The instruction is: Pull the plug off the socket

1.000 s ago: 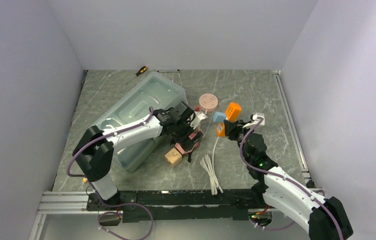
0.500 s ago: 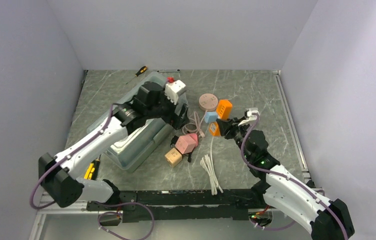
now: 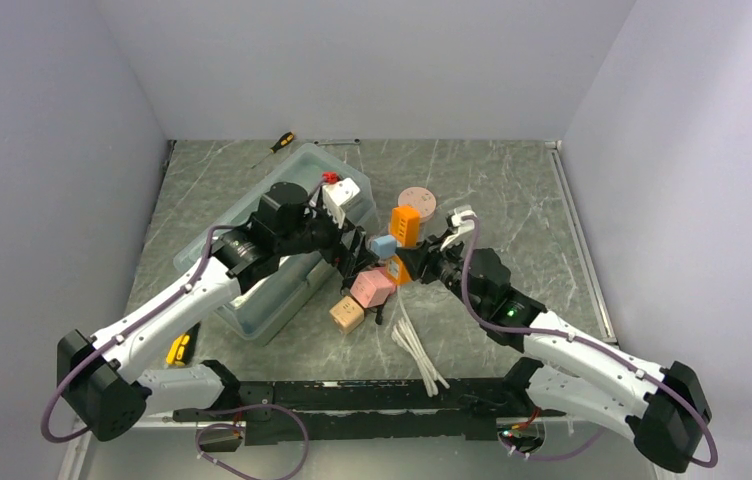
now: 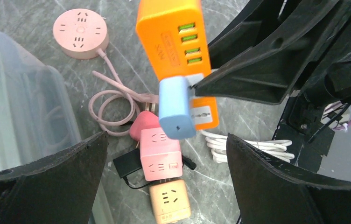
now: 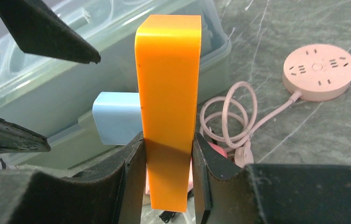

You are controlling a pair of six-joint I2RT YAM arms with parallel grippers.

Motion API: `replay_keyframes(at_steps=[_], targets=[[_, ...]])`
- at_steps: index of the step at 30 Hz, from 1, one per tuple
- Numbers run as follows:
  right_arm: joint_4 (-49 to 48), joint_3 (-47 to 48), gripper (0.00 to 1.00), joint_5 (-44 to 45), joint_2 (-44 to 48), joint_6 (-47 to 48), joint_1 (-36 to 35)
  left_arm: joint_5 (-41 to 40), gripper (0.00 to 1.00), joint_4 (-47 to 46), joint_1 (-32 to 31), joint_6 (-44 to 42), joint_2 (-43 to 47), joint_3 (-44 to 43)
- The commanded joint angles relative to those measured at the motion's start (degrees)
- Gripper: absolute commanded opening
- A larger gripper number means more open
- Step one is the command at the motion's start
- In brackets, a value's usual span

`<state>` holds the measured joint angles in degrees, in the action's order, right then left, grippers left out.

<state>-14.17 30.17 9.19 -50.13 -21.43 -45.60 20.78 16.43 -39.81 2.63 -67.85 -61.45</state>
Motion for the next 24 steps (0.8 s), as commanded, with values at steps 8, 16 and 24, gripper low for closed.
replay_keyframes(at_steps=[8, 16, 24], targets=[[0.2, 4.0, 0.0, 1.6, -0.4, -1.7, -3.4, 4.8, 1.0, -1.8, 0.0, -0.3, -3.1, -1.2], [-3.4, 1.8, 0.0, 0.7, 1.3, -0.3, -4.4, 8.6, 0.98, -1.2, 0.0, 2.0, -7.1, -2.4], [-4.7, 0.2, 0.0, 1.4, 2.6, 0.7, -4.9, 12.0, 0.73, -1.9, 0.1, 3.9, -9.5, -2.7]])
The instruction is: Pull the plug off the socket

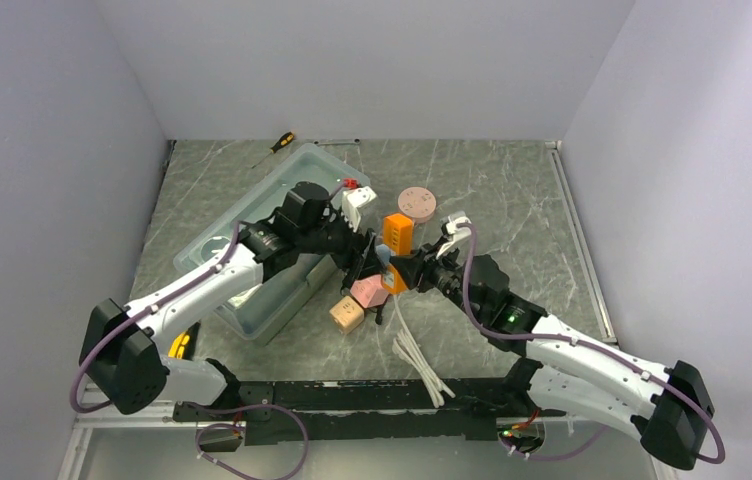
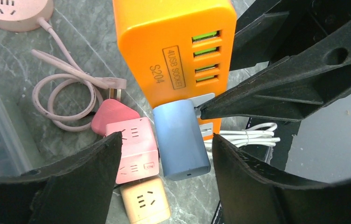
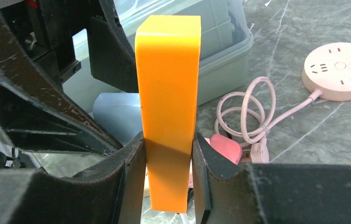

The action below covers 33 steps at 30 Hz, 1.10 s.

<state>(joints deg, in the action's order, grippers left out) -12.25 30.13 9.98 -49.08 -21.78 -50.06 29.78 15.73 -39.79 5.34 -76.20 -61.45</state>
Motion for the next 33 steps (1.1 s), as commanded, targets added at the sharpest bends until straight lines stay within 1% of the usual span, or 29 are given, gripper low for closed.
replay_keyframes(at_steps=[1, 3, 5, 7, 9, 14, 17, 23, 28, 31, 33], targets=[[-6.6, 0.2, 0.0, 0.7, 1.5, 1.2, -0.5, 3.5, 0.71, -1.3, 0.1, 1.4, -1.3, -2.7], [-6.6, 0.2, 0.0, 1.0, 1.5, 1.4, -0.7, 4.4, 0.66, -2.0, 0.1, 1.8, -1.5, -2.4], [-6.6, 0.2, 0.0, 1.4, 1.4, 1.6, -0.9, 5.1, 0.58, -2.6, 0.1, 2.2, -1.7, -2.3], [-7.0, 0.0, 0.0, 1.7, 1.3, 1.9, -1.0, 5.7, 0.47, -2.7, 0.1, 2.5, -2.0, -2.3], [-7.2, -0.1, 0.0, 2.1, 1.1, 2.2, -1.2, 6.0, 0.32, -2.8, 0.1, 2.9, -2.5, -2.4], [-7.3, -0.2, 0.0, 3.5, 0.1, 3.1, -1.6, 6.9, 0.1, -3.0, 0.1, 3.5, -2.7, -2.5], [-7.7, -0.5, 0.0, 4.8, -0.2, 3.3, -1.8, 7.2, 0.0, -3.3, 0.2, 3.9, -2.8, -2.4], [-6.1, 0.0, 0.0, 10.5, -1.5, 3.9, -2.3, 6.9, 0.0, -3.8, 0.2, 5.0, -3.1, -2.2], [-2.3, 1.5, 0.0, 19.0, -3.6, 3.5, -2.7, 5.9, 0.0, -3.5, 0.8, 5.7, -3.3, -2.4], [-0.8, 2.2, 0.0, 21.3, -4.5, 2.3, -2.7, 6.6, 0.0, -4.3, 1.1, 6.4, -3.6, -2.2], [-0.9, 2.0, 0.0, 21.4, -4.7, 2.2, -2.7, 7.3, 0.0, -4.4, 1.3, 6.6, -4.0, -2.4]])
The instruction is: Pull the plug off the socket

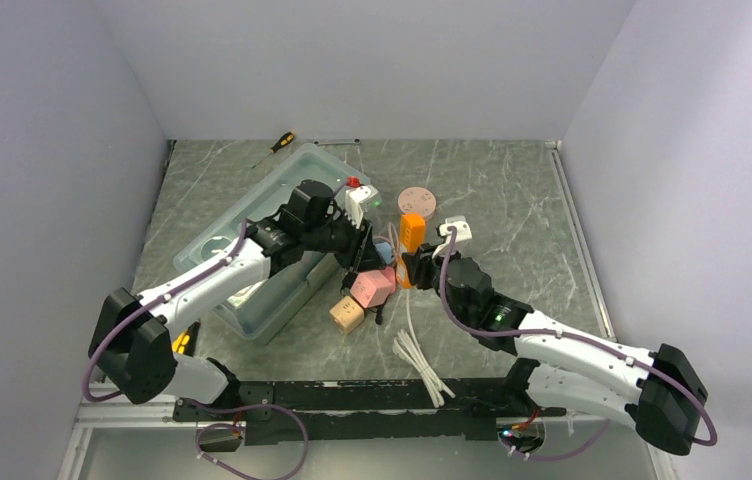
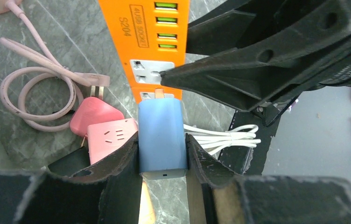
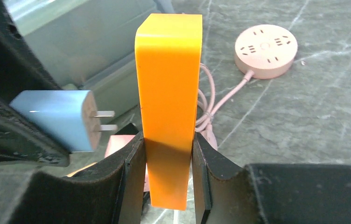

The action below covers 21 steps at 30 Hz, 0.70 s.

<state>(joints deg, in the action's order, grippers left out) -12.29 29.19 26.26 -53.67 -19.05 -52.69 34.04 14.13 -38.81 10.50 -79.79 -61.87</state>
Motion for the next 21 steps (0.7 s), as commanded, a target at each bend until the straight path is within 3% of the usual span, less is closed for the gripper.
replay_keyframes(at_steps=[1, 10, 14, 17, 21], targets=[[-1.5, 2.7, 0.0, 4.8, 0.0, -0.6, 0.0, 3.2, 0.0, -2.8, 0.4, 1.4, -0.5, -2.0], [-3.1, 1.2, 0.0, 3.5, 1.9, -0.6, 0.0, 2.3, 0.0, -2.4, 0.8, 0.4, 0.0, -1.8], [-0.8, 1.6, 0.0, 5.1, 2.8, 0.1, 1.9, -2.0, 0.0, 0.8, -0.3, -2.2, -0.7, -2.8], [1.3, 1.5, 0.0, 2.5, 3.6, -0.6, 7.9, -6.1, 0.0, 2.9, -3.7, -4.5, -1.6, -3.5], [2.5, 0.5, 0.0, -8.2, 4.4, -3.6, 21.0, -8.5, 0.0, 4.0, -7.7, -5.6, -3.8, -4.0]])
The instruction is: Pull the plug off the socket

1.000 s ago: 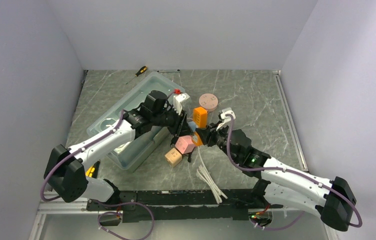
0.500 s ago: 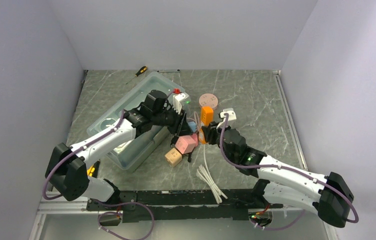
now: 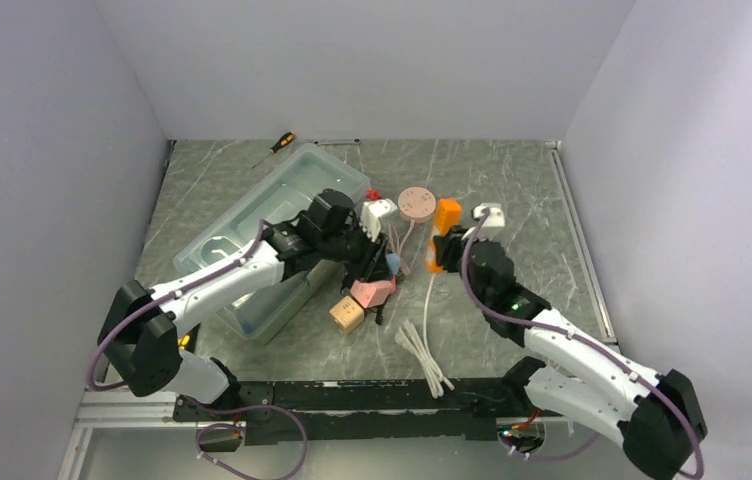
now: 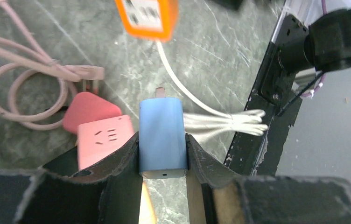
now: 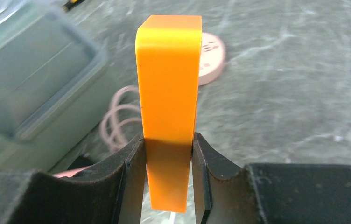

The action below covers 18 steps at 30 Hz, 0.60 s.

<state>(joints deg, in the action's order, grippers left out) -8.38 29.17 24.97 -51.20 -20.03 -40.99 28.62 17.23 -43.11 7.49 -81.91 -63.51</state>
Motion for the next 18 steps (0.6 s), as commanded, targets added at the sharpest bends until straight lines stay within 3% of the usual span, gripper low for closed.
replay_keyframes(at_steps=[1, 4, 9, 18], targets=[[-1.3, 0.5, 0.0, -9.2, 1.3, -3.1, 12.0, -3.1, 0.0, 0.8, -4.3, -2.4, -2.7, -2.5], [-1.7, 0.1, 0.0, -14.2, -1.1, -5.6, 19.0, -3.2, 0.0, 0.6, -7.1, -2.2, -5.7, -2.8], [-8.4, -3.5, 0.0, -22.2, -5.9, -9.2, 24.9, -4.4, 0.0, 1.6, -10.2, -0.8, -11.5, -3.3], [-15.8, -4.9, 0.0, -35.0, -14.5, -9.4, 26.2, -11.2, 0.0, 8.9, -11.7, -2.0, -20.8, -7.8]])
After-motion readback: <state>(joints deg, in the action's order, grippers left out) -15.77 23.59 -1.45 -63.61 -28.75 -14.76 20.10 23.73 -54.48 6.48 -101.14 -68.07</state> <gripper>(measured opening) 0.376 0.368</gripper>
